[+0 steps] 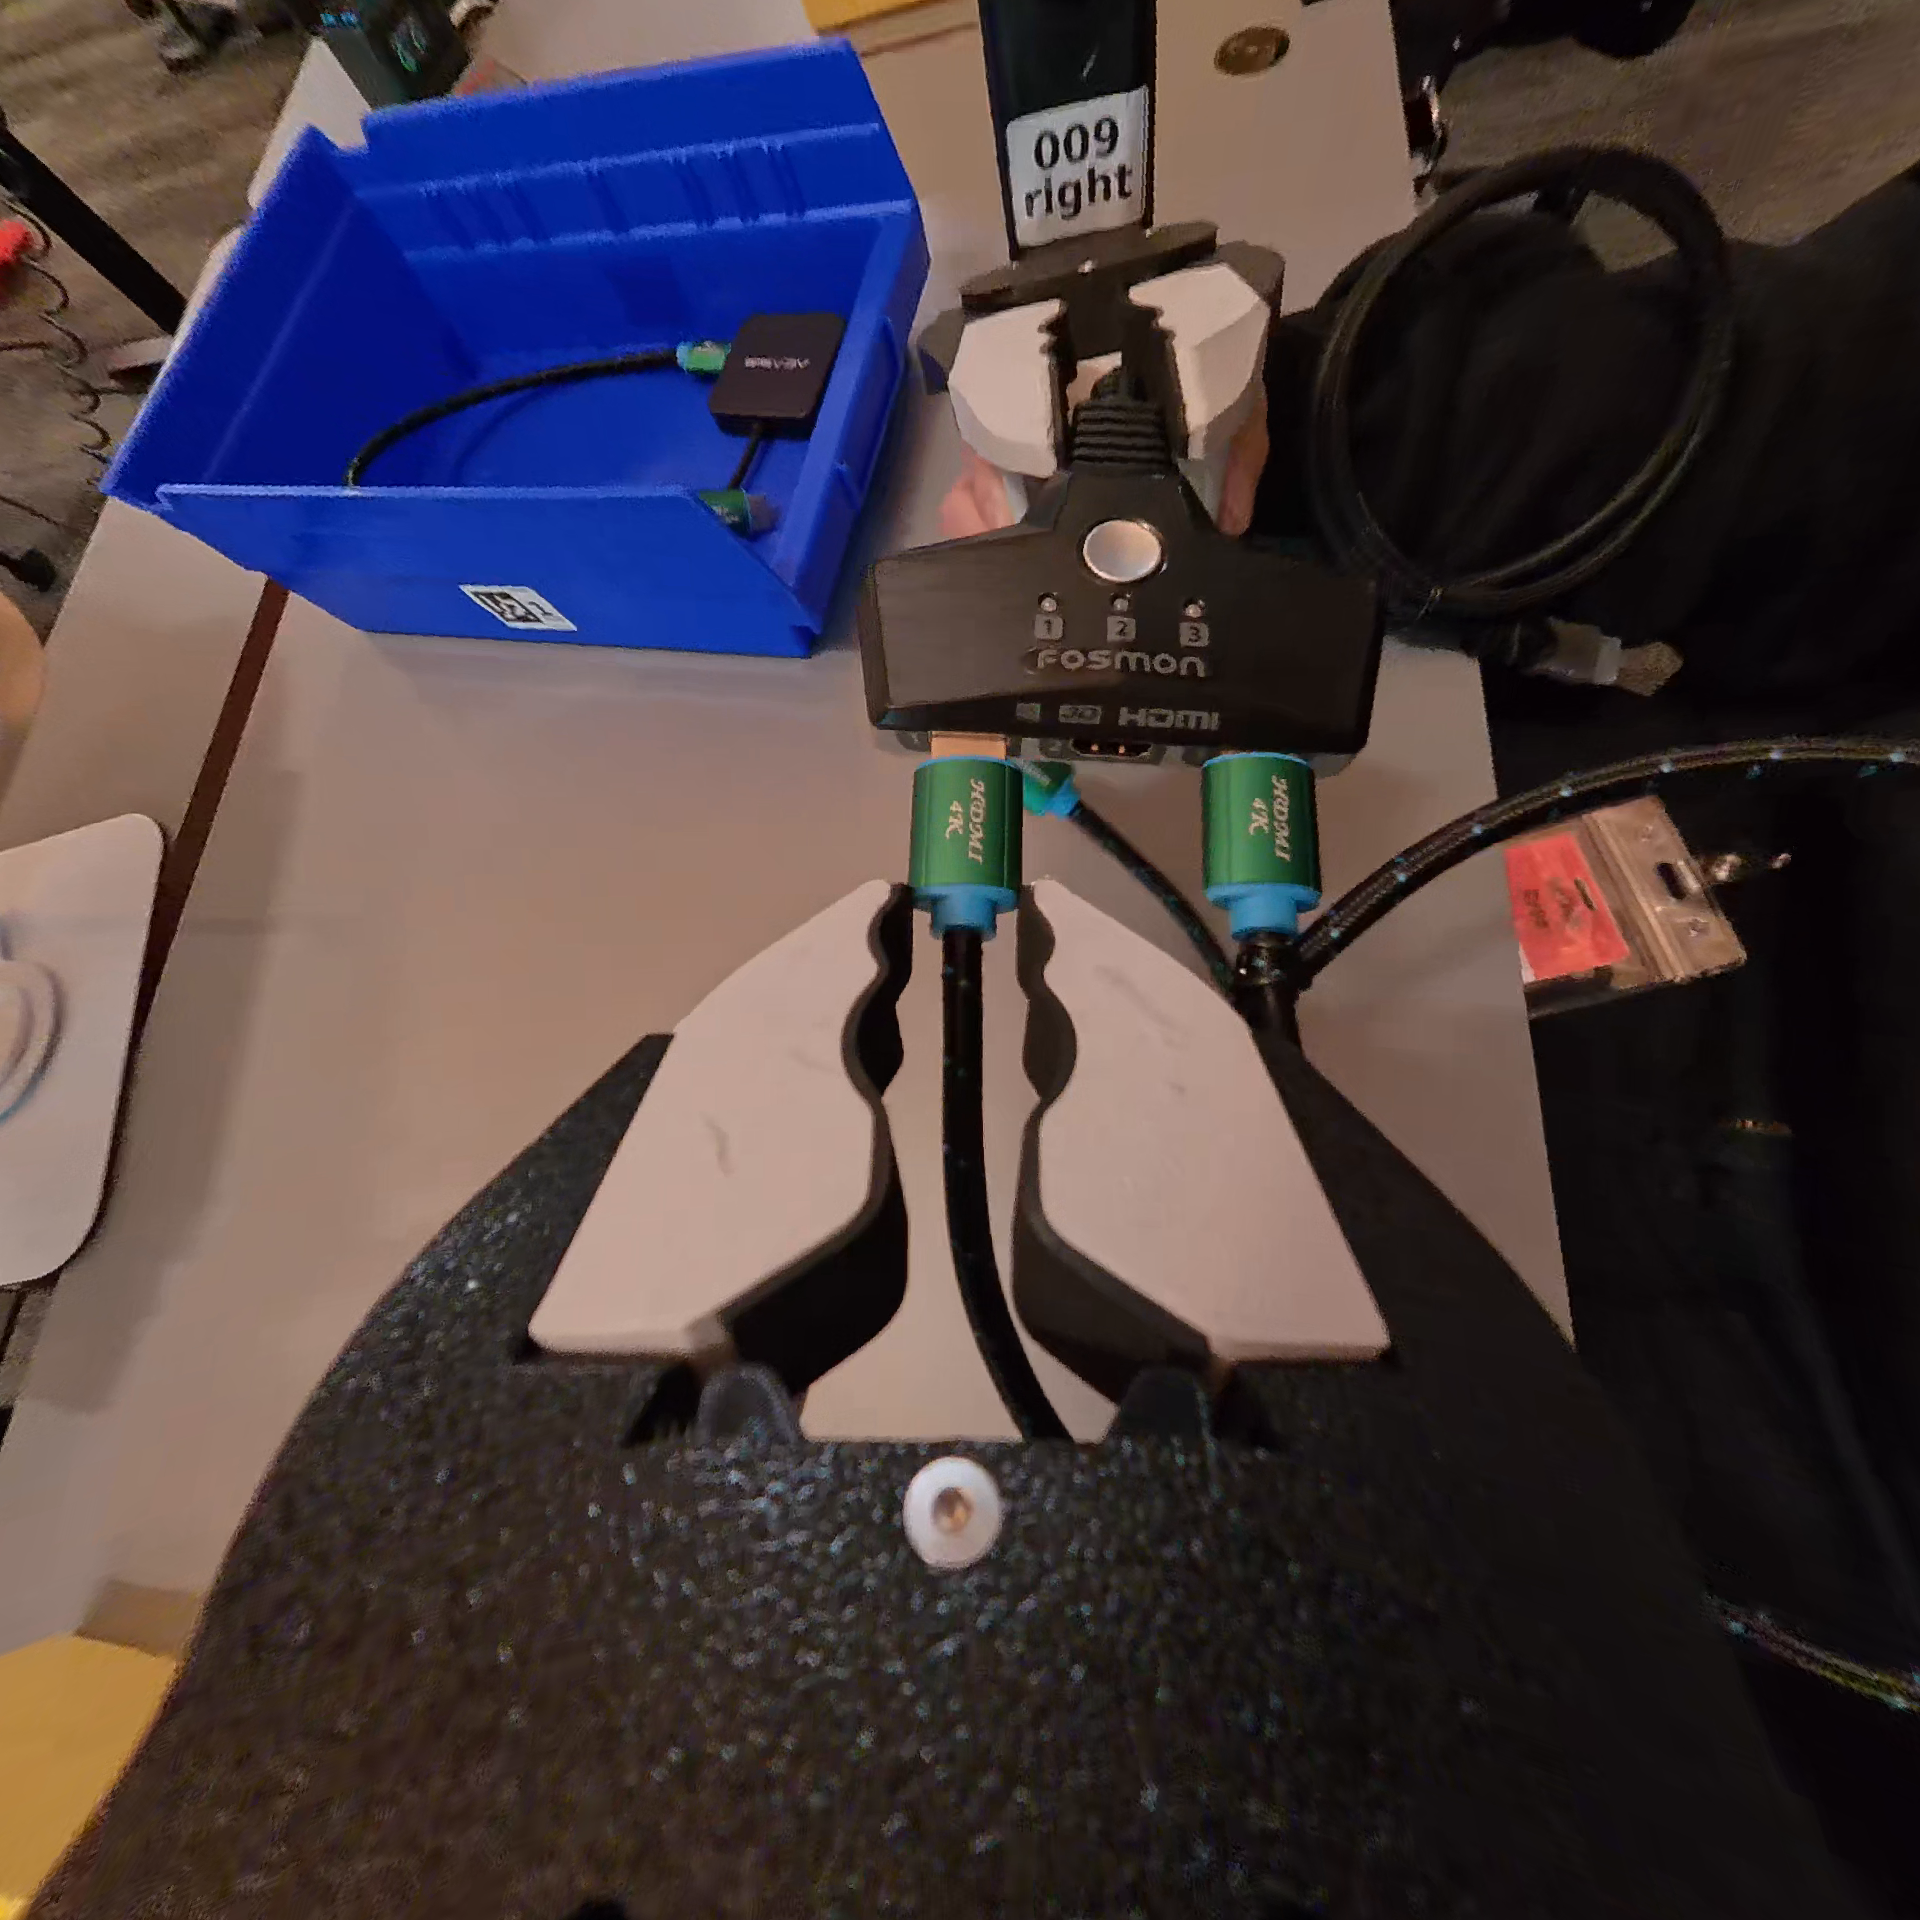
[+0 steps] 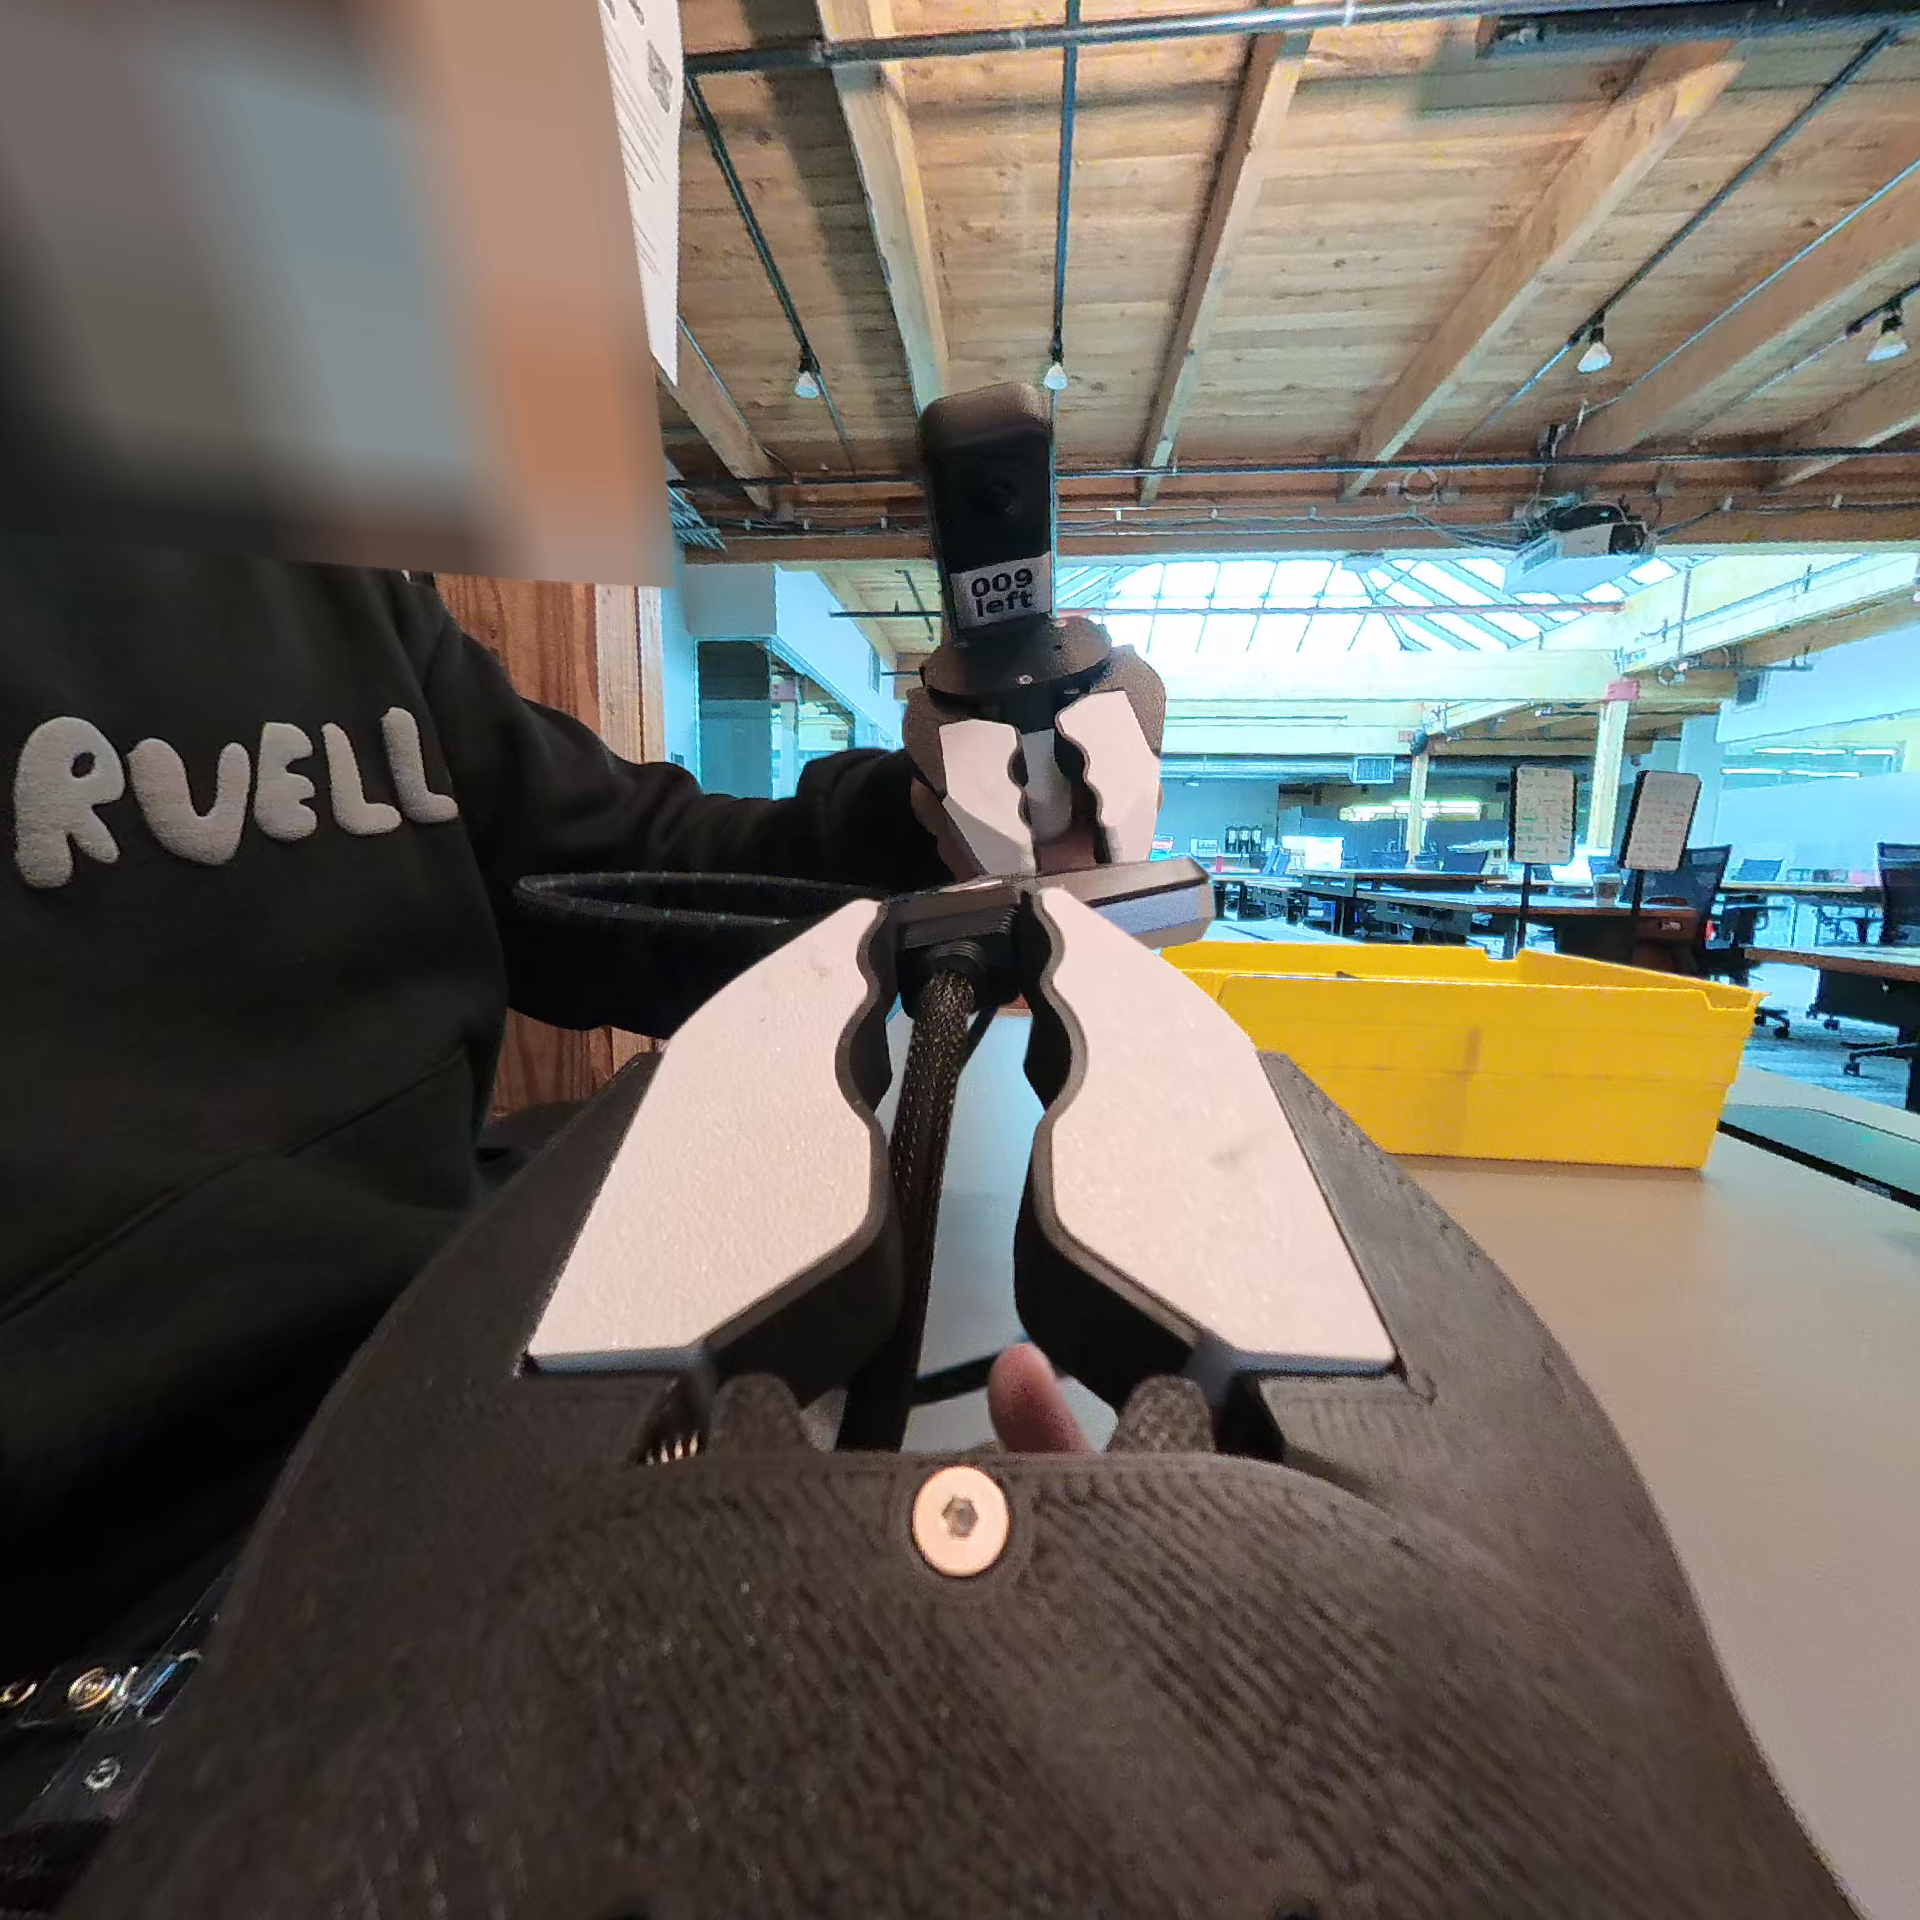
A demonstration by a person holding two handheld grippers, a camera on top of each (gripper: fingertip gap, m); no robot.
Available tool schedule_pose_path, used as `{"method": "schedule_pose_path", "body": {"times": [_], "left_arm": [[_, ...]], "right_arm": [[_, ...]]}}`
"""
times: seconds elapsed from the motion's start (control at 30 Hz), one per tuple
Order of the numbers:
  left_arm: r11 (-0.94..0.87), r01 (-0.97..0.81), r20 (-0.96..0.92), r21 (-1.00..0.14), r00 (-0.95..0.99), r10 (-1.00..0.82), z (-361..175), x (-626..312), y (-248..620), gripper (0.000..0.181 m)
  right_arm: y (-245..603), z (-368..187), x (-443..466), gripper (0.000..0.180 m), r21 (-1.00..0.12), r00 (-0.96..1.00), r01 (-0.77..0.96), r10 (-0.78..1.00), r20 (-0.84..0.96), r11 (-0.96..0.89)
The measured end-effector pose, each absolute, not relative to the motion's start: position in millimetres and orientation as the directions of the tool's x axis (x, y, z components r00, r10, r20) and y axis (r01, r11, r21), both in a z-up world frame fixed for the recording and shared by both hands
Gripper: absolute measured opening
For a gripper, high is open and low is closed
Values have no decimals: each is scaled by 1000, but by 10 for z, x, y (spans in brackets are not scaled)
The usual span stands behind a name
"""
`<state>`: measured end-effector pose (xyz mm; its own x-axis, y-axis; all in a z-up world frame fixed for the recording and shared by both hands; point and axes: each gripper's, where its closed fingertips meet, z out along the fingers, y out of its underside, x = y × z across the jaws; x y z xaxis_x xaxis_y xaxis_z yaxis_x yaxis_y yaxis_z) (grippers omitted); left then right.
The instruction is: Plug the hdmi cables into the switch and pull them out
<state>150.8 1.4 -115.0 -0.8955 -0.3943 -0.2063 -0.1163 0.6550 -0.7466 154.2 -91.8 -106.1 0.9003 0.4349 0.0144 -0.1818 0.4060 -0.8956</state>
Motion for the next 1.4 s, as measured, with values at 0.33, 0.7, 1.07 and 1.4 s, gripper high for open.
{"method": "schedule_pose_path", "body": {"times": [0.33, 0.7, 1.07, 1.4], "left_arm": [[651, -53, -213, -757, -922, -323, -1188, 1520, 45, 19], [551, -74, -164, -831, -914, -370, -1109, 1511, 48, 23], [155, 20, -139, -988, -575, -806, -714, 1526, 1222, 46], [-16, -125, 91, -992, -617, -782, -1486, 1541, 1159, 45]], "right_arm": [[-852, -1056, 1446, 24, -895, 878, -204, 478, 12, 397], [-848, -1054, 1491, 23, -903, 918, -83, 385, 96, 421], [-1199, -381, 1674, 23, -865, 966, 181, 79, 245, 468], [-1763, 838, 2591, 22, -882, 873, 470, -171, 456, 46]]}}
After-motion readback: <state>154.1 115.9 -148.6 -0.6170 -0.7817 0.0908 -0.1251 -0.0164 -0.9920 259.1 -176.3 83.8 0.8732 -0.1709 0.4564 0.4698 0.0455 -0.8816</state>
